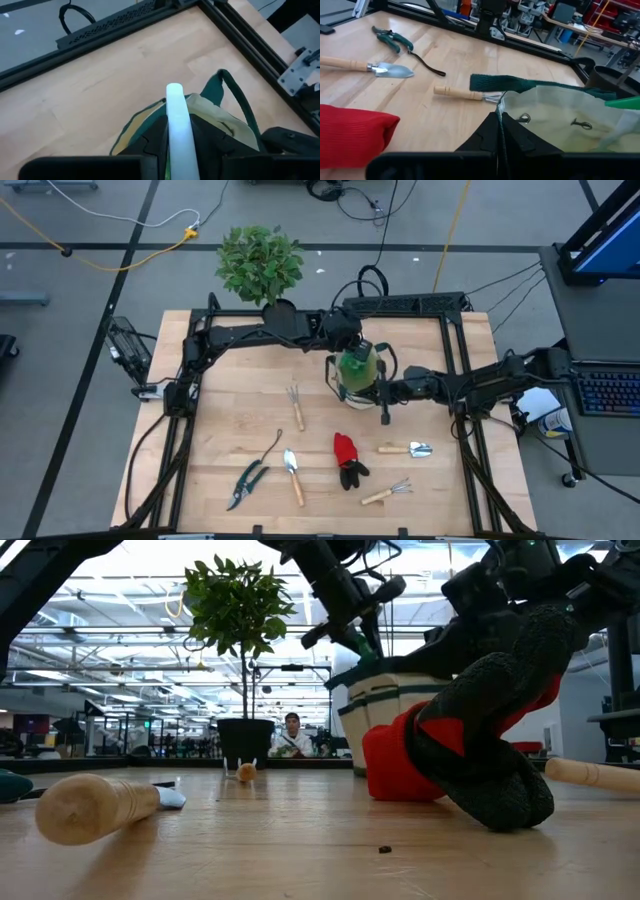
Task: Pick & Place Garden tools in Gardening bag
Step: Put the green spray bottle into the light brown gardening bag
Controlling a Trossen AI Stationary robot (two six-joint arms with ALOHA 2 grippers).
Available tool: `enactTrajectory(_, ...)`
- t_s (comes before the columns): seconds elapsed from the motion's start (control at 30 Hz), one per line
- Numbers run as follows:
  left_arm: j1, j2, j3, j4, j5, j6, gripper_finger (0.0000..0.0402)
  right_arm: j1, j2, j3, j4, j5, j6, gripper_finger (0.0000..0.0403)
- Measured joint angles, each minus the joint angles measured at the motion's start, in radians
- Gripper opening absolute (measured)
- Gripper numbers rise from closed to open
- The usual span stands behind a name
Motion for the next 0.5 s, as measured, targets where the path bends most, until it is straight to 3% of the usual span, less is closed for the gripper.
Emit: enactTrajectory(0.5,-0.037,0.000,0.000,-0.033,0.031,0.110,0.0077,-0.001,-0.003,0.000,0.000,0.002,-0.013,0.0000)
